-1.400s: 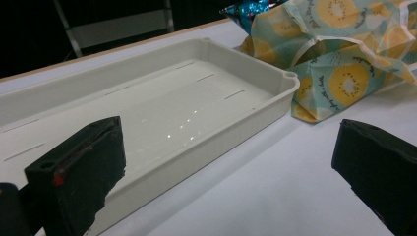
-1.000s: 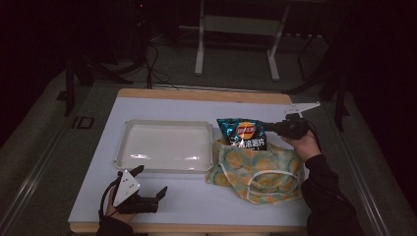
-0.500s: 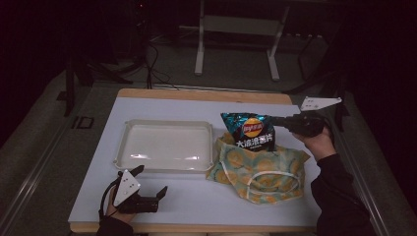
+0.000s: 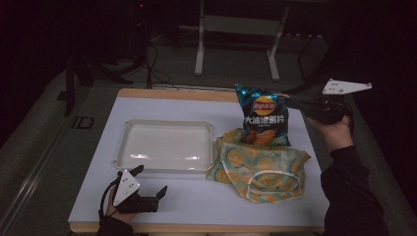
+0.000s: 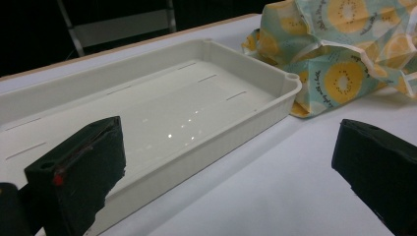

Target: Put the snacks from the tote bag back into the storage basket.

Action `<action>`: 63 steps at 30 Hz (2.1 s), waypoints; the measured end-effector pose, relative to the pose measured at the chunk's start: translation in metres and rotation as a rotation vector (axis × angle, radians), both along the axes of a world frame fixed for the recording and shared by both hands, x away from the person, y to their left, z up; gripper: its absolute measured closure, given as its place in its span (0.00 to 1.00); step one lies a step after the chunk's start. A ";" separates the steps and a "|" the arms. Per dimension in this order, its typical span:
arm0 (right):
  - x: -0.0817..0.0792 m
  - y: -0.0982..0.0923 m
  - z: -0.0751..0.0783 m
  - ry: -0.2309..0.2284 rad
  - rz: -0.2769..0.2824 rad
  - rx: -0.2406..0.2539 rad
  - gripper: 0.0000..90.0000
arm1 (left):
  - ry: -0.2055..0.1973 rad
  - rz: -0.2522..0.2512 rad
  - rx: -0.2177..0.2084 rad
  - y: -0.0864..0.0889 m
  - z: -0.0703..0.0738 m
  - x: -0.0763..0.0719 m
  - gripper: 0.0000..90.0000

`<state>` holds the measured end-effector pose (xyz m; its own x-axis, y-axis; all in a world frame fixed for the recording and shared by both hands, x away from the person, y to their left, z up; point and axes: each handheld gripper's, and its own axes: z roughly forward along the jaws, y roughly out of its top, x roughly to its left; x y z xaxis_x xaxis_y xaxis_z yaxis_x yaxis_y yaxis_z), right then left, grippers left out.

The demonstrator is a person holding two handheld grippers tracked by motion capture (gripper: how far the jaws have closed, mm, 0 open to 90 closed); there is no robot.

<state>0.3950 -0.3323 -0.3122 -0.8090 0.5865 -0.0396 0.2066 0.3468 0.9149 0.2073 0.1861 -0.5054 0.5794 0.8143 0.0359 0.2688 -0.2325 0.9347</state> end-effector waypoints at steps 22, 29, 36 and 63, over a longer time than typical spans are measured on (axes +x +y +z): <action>-0.003 0.059 0.055 -0.083 -0.008 0.078 1.00 | -0.022 0.002 0.019 -0.001 0.002 -0.004 0.00; -0.001 0.111 0.051 -0.079 0.034 0.080 1.00 | -0.028 0.011 0.013 0.001 0.003 -0.005 0.00; 0.001 0.165 0.038 -0.066 0.097 0.095 1.00 | -0.034 0.012 0.014 0.001 0.004 -0.007 0.00; -0.009 0.302 -0.071 0.116 0.225 0.177 1.00 | -0.095 0.108 0.020 0.005 0.008 -0.014 0.00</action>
